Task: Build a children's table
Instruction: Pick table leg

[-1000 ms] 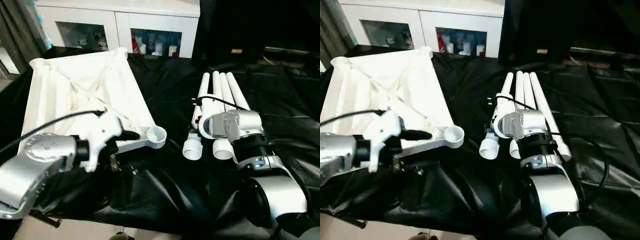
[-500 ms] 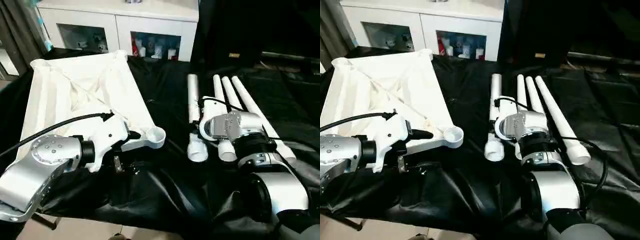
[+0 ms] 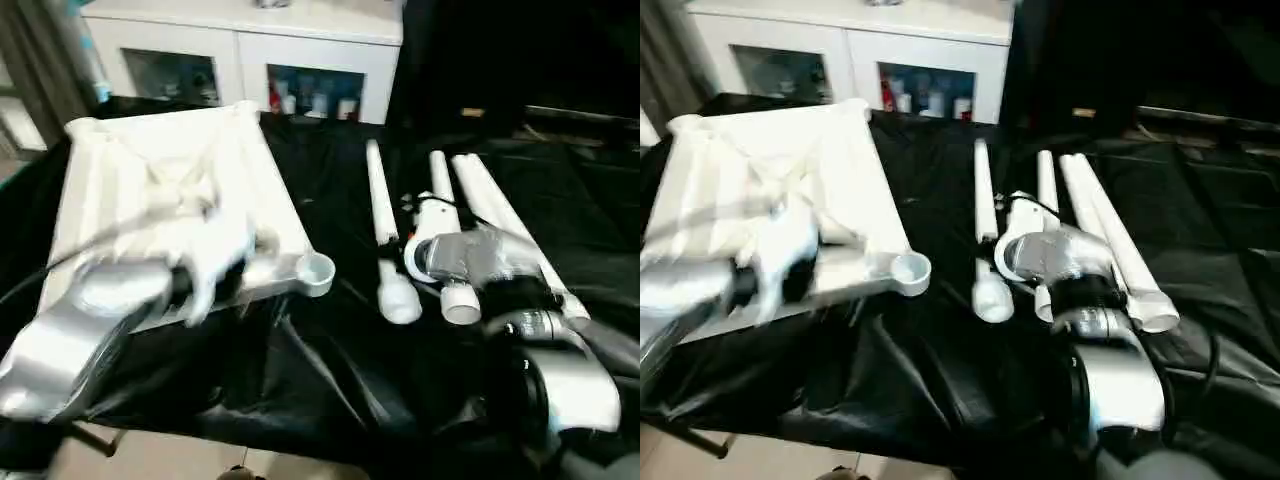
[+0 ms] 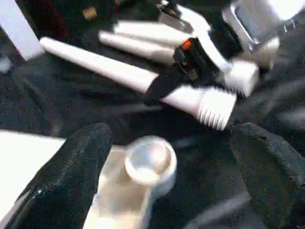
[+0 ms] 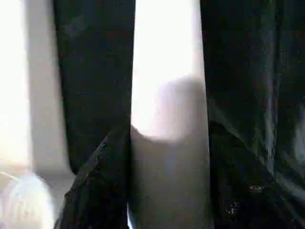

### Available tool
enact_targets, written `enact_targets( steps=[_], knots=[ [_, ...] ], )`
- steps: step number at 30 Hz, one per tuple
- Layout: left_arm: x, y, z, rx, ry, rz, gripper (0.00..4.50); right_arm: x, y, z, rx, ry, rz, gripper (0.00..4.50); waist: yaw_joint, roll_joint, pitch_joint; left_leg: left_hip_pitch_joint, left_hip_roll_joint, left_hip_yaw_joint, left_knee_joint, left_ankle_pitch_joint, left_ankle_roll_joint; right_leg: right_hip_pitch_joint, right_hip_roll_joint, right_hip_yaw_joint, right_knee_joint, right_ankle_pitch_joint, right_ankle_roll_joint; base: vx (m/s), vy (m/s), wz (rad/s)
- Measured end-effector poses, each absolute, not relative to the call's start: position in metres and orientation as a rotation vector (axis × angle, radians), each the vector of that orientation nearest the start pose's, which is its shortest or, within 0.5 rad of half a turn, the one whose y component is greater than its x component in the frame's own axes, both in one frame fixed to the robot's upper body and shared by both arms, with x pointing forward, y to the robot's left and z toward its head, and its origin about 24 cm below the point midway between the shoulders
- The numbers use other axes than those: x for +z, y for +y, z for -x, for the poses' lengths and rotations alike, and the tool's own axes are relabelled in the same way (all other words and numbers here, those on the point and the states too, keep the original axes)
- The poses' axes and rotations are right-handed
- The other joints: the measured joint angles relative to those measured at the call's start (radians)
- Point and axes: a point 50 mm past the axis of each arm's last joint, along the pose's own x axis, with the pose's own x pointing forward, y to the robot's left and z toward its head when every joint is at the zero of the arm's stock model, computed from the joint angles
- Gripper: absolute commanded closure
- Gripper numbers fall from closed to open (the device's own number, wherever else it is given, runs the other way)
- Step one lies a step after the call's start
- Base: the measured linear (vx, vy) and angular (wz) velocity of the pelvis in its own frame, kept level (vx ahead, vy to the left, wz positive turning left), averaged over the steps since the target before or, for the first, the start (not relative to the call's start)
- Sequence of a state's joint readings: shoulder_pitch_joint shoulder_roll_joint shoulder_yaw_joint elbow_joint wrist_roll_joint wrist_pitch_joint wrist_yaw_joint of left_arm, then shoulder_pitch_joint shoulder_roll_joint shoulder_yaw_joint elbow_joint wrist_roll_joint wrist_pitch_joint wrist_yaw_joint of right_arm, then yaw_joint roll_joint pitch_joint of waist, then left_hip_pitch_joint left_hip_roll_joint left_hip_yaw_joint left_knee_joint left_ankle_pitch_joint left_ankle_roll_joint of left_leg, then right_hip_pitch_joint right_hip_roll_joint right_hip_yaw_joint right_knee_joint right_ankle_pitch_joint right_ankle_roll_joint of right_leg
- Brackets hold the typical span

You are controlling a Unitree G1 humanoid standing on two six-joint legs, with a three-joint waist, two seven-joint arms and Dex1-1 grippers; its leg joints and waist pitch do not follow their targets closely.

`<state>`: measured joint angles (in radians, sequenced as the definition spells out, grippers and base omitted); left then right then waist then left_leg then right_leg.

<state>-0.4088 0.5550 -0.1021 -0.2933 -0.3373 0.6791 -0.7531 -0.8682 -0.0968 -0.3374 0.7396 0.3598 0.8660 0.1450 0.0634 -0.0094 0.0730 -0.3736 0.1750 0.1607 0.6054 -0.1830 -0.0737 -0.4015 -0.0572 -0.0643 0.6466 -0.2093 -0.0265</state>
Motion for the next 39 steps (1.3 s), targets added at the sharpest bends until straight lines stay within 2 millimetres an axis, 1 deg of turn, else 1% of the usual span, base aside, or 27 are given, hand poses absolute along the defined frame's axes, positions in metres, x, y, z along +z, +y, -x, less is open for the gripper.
enact_targets(
  steps=[2,3,5,7,9,11,12,13,14,15,18,21,24,27,30,33,34,35,39],
  knots=[
    [0.158,0.143,-0.289,-0.913,0.129,-0.208,0.0,0.089,-0.134,-0.374,0.308,0.609,-0.535,2.66,0.003,0.0,0.0,-0.001,0.0,0.0,0.0,0.001,0.003,0.0,0.0,0.0,0.0,0.0,0.0,0.0,0.0,0.0],
    [0.161,0.138,-0.297,-0.9,0.11,-0.146,0.0,0.095,-0.138,-0.373,0.356,0.553,-0.562,2.67,0.009,0.0,0.0,-0.001,0.0,0.0,0.0,0.002,0.004,0.0,0.0,-0.001,0.0,0.0,0.0,0.0,0.0,0.0],
    [0.167,0.132,-0.305,-0.883,0.083,-0.071,0.0,0.104,-0.139,-0.371,0.435,0.486,-0.592,2.67,0.014,0.0,0.0,-0.001,0.0,0.0,0.0,0.002,0.005,0.0,0.0,-0.001,-0.001,0.0,0.0,0.0,0.0,0.0],
    [0.172,0.125,-0.312,-0.874,0.067,0.021,0.0,0.112,-0.144,-0.366,0.521,0.425,-0.612,2.67,0.019,0.001,0.0,-0.001,0.0,0.0,0.0,0.002,0.005,0.0,0.0,-0.001,-0.001,0.0,0.0,0.0,0.0,0.0],
    [0.176,0.117,-0.319,-0.858,0.056,0.133,0.0,0.118,-0.149,-0.357,0.617,0.367,-0.625,2.67,0.026,0.001,0.0,-0.001,0.0,0.0,0.0,0.002,0.006,0.0,0.0,-0.001,-0.001,0.0,0.0,0.0,0.0,0.0],
    [0.18,0.111,-0.326,-0.857,0.059,0.261,0.0,0.125,-0.148,-0.345,0.737,0.315,-0.63,2.67,0.031,0.001,0.0,-0.001,0.0,0.0,0.0,0.002,0.007,0.0,0.0,-0.001,-0.001,0.0,0.0,0.0,0.0,0.0],
    [0.184,0.108,-0.328,-0.864,0.06,0.306,0.0,0.129,-0.145,-0.34,0.794,0.296,-0.632,2.67,0.029,0.001,0.0,-0.001,0.0,0.0,0.0,0.002,0.009,0.0,0.0,-0.001,-0.001,0.001,0.0,0.0,0.0,0.0],
    [0.186,0.101,-0.331,-0.882,0.069,0.367,0.0,0.132,-0.148,-0.335,0.833,0.276,-0.63,2.67,0.031,0.001,0.0,-0.002,0.0,0.0,0.0,0.003,0.01,0.0,0.0,-0.002,-0.001,0.001,-0.001,0.0,0.0,0.0],
    [0.189,0.097,-0.333,-0.896,0.071,0.408,0.0,0.135,-0.148,-0.33,0.875,0.26,-0.631,2.67,0.037,0.001,0.0,-0.002,0.0,0.0,0.0,0.004,0.011,0.0,0.0,-0.002,-0.002,0.001,-0.001,0.0,0.0,0.0],
    [0.192,0.094,-0.335,-0.906,0.077,0.445,0.0,0.139,-0.146,-0.325,0.928,0.238,-0.635,2.67,0.037,0.001,-0.001,-0.002,0.0,0.0,0.0,0.004,0.011,0.0,0.0,-0.002,-0.001,0.001,-0.001,0.0,0.0,0.0],
    [0.192,0.087,-0.338,-0.917,0.095,0.504,0.0,0.146,-0.143,-0.317,1.008,0.2,-0.63,2.67,0.038,0.003,-0.001,-0.001,0.001,0.0,0.0,0.005,0.012,0.001,0.0,-0.002,-0.002,0.002,-0.001,0.0,0.0,0.0],
    [0.193,0.082,-0.341,-0.921,0.106,0.569,0.0,0.15,-0.14,-0.314,1.036,0.192,-0.599,2.67,0.04,0.004,0.0,-0.001,0.001,0.0,0.0,0.007,0.013,0.001,0.0,-0.002,-0.002,0.004,-0.001,0.0,0.0,0.0],
    [0.201,0.077,-0.338,-0.981,0.088,0.657,0.0,0.15,-0.138,-0.314,1.048,0.204,-0.586,2.67,0.045,0.005,0.0,-0.001,0.001,0.0,0.0,0.007,0.013,0.001,0.0,-0.002,-0.003,0.004,-0.001,0.0,0.0,0.0],
    [0.203,0.074,-0.336,-1.02,0.093,0.703,0.0,0.151,-0.139,-0.312,1.056,0.195,-0.581,2.67,0.049,0.006,0.0,-0.002,0.001,0.0,-0.001,0.007,0.013,0.001,0.0,-0.003,-0.004,0.004,-0.001,0.0,0.0,0.0],
    [0.203,0.072,-0.334,-1.052,0.103,0.715,0.0,0.151,-0.137,-0.307,1.08,0.194,-0.579,2.67,0.05,0.007,-0.001,-0.004,0.001,-0.001,-0.001,0.006,0.013,0.001,0.0,-0.004,-0.006,0.004,-0.001,0.0,0.0,0.0],
    [0.203,0.07,-0.332,-1.079,0.104,0.712,0.0,0.153,-0.134,-0.305,1.112,0.194,-0.568,2.67,0.05,0.011,-0.001,-0.007,0.001,-0.001,-0.001,0.006,0.014,0.001,0.0,-0.005,-0.009,0.006,0.0,0.0,0.0,0.0],
    [0.203,0.069,-0.332,-1.085,0.104,0.711,0.18,0.153,-0.133,-0.304,1.121,0.195,-0.565,2.67,0.05,0.013,-0.002,-0.008,0.001,-0.002,-0.001,0.006,0.014,0.001,0.0,-0.005,-0.011,0.007,0.001,0.0,0.0,0.0],
    [0.203,0.068,-0.332,-1.093,0.105,0.706,0.18,0.153,-0.132,-0.304,1.13,0.195,-0.563,2.67,0.05,0.015,-0.002,-0.009,0.001,-0.002,-0.001,0.006,0.014,0.001,0.0,-0.005,-0.013,0.008,0.001,0.0,0.0,0.0],
    [0.197,0.066,-0.334,-1.085,0.14,0.699,0.57,0.152,-0.134,-0.302,1.134,0.209,-0.564,2.67,0.05,0.024,-0.003,-0.011,0.0,-0.002,0.0,0.006,0.016,0.001,0.0,-0.005,-0.016,0.011,0.002,0.0,0.0,0.0]
  ],
)
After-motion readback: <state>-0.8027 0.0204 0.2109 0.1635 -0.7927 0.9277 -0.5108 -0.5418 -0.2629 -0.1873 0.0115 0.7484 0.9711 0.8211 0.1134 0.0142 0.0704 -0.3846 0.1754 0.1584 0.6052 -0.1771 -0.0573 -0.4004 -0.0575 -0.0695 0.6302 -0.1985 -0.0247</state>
